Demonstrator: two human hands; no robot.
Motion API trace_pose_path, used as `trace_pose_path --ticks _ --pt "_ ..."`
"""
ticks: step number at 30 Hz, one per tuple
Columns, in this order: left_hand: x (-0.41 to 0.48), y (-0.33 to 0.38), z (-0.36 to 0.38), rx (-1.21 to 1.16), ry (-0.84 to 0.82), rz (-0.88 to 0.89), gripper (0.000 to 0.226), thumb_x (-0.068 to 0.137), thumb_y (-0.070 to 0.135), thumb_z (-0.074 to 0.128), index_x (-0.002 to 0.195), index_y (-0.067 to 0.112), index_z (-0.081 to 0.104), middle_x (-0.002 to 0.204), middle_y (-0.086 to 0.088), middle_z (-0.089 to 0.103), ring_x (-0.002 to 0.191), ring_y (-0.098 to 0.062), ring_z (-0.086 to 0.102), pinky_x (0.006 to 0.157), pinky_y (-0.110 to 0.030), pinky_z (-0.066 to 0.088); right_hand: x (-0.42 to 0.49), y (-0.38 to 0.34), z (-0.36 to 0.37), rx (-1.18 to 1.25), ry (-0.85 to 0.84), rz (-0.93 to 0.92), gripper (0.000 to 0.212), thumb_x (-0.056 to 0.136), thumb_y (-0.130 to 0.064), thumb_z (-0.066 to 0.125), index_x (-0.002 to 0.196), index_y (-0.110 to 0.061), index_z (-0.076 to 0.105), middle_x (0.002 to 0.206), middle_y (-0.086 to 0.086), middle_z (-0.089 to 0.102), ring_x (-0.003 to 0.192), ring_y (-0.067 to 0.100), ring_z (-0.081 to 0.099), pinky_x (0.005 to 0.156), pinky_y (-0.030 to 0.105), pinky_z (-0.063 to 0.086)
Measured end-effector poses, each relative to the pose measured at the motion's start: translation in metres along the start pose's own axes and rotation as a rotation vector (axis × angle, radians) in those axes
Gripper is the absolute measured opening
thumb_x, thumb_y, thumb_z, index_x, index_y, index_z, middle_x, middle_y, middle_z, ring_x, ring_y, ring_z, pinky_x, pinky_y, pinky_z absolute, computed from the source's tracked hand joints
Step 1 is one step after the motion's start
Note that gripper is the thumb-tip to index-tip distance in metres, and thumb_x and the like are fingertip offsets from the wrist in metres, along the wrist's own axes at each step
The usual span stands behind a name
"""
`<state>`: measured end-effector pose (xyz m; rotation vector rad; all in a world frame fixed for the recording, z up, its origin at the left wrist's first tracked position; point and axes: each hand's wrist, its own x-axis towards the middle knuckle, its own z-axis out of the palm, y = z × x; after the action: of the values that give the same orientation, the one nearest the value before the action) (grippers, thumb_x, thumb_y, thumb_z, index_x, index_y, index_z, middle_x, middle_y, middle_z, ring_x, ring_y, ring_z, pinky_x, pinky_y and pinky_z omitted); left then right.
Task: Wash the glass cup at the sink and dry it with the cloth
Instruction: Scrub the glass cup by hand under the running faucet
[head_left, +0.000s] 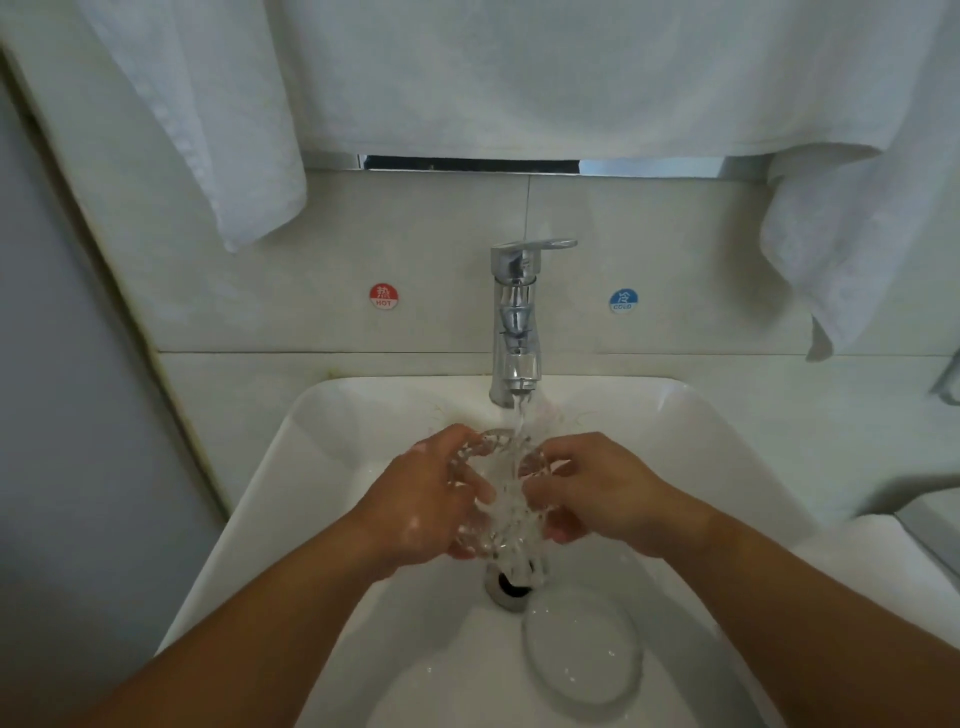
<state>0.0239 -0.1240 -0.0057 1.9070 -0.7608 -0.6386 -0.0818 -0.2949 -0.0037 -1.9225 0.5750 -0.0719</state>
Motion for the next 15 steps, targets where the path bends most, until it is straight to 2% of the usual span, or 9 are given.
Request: trace_pose_path --ticks 3,5,7,10,12,15 --pt "0.000 -0.003 -0.011 0.359 0.021 0.245 0.040 0.098 -0.003 0.055 0.128 0.024 0.064 0.107 0.003 0.075 0.090 -0.017 0.075 0.078 -0.037 0.066 0.001 -0.002 -0.002 -0.133 -0.023 -0.124 0.019 0.081 -0.001 0.081 0.085 -0.011 0.066 0.088 0.014 0.073 0.069 0.027 0.076 0.063 0.032 0.062" --pt "-0.002 -0.005 -0.022 0.590 0.044 0.423 0.041 0.099 0.005 0.059 0.132 0.029 0.062 0.112 0.004 0.076 0.095 -0.013 0.072 0.085 -0.033 0.062 -0.002 -0.005 0.000 -0.363 0.012 -0.224 0.031 0.074 -0.008 0.088 0.081 -0.023 0.061 0.090 0.001 0.074 0.073 0.014 0.074 0.064 0.026 0.059" --pt "-0.010 -0.010 -0.032 0.716 0.067 0.532 0.041 0.099 0.010 0.059 0.132 0.035 0.055 0.109 0.002 0.076 0.090 -0.016 0.070 0.081 -0.033 0.059 -0.005 -0.007 0.005 -0.442 0.032 -0.311 0.039 0.071 -0.015 0.091 0.079 -0.031 0.056 0.086 -0.008 0.074 0.072 0.003 0.071 0.066 0.022 0.057" --pt "-0.026 -0.021 -0.038 0.756 0.175 0.670 0.043 0.098 0.007 0.059 0.130 0.035 0.055 0.100 0.001 0.077 0.080 -0.016 0.069 0.073 -0.029 0.059 -0.011 -0.012 0.012 -0.483 0.040 -0.454 0.041 0.073 -0.020 0.091 0.078 -0.033 0.052 0.079 -0.010 0.072 0.071 0.000 0.068 0.069 0.021 0.058" --pt "-0.036 -0.028 -0.039 0.717 0.255 0.743 0.036 0.099 0.007 0.059 0.128 0.028 0.062 0.103 0.003 0.077 0.082 -0.014 0.071 0.078 -0.017 0.056 -0.018 -0.018 0.015 -0.520 0.057 -0.531 0.035 0.077 -0.024 0.088 0.084 -0.031 0.055 0.083 -0.009 0.072 0.076 0.002 0.069 0.074 0.022 0.060" --pt "-0.044 -0.031 -0.039 0.633 0.401 0.792 0.021 0.102 0.022 0.056 0.119 0.019 0.068 0.100 0.001 0.077 0.082 -0.012 0.070 0.083 -0.002 0.045 -0.030 -0.028 0.015 -0.569 0.144 -0.629 0.028 0.082 -0.026 0.083 0.089 -0.027 0.056 0.088 -0.014 0.070 0.074 0.001 0.067 0.074 0.019 0.059"
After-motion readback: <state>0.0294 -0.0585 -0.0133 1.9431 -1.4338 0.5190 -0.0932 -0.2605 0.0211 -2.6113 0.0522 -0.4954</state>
